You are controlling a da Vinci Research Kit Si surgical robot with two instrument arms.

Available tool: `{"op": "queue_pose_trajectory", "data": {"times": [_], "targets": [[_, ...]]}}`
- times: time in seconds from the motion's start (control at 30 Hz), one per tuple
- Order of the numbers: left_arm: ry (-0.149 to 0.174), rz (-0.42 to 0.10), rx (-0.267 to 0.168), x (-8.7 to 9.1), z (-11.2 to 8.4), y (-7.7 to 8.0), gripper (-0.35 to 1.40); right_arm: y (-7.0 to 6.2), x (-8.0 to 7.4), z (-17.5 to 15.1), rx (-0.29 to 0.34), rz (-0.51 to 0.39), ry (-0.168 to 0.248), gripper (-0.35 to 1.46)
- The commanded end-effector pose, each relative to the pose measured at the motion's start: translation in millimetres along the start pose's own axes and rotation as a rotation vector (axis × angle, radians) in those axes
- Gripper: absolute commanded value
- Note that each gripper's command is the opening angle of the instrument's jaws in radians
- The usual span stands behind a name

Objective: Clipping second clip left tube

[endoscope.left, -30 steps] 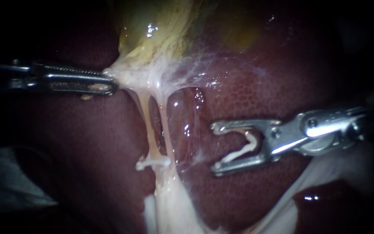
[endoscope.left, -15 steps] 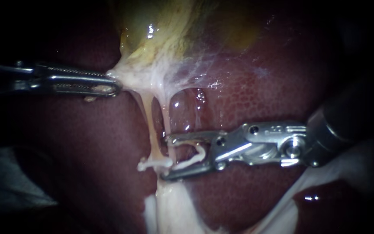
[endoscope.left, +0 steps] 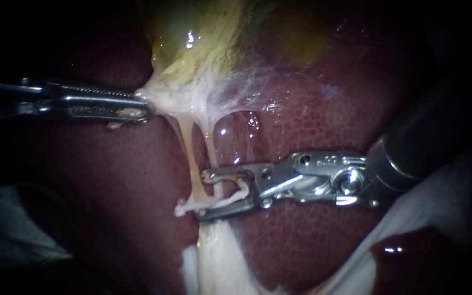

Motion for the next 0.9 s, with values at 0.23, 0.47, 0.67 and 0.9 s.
{"op": "queue_pose_trajectory", "data": {"times": [0.23, 0.47, 0.67, 0.9], "targets": [[0.0, 0.0, 0.0, 0.1, 0.0, 0.0, -0.35, 0.7, 1.1, 2.0, 0.09, 0.008, 0.043, 0.49], [0.0, -0.001, 0.0, 0.2, 0.0, 0.0, -0.35, 1.4, 1.8, 4.2, 0.139, 0.003, 0.072, 0.49], [0.0, -0.001, 0.001, 0.2, 0.1, 0.1, -0.35, 1.2, 2.0, 4.9, 0.151, 0.001, 0.084, 0.48], [0.0, -0.001, 0.001, 0.2, 0.1, 0.1, -0.35, 0.1, 2.3, 5.0, 0.169, -0.004, 0.104, 0.49]]}}
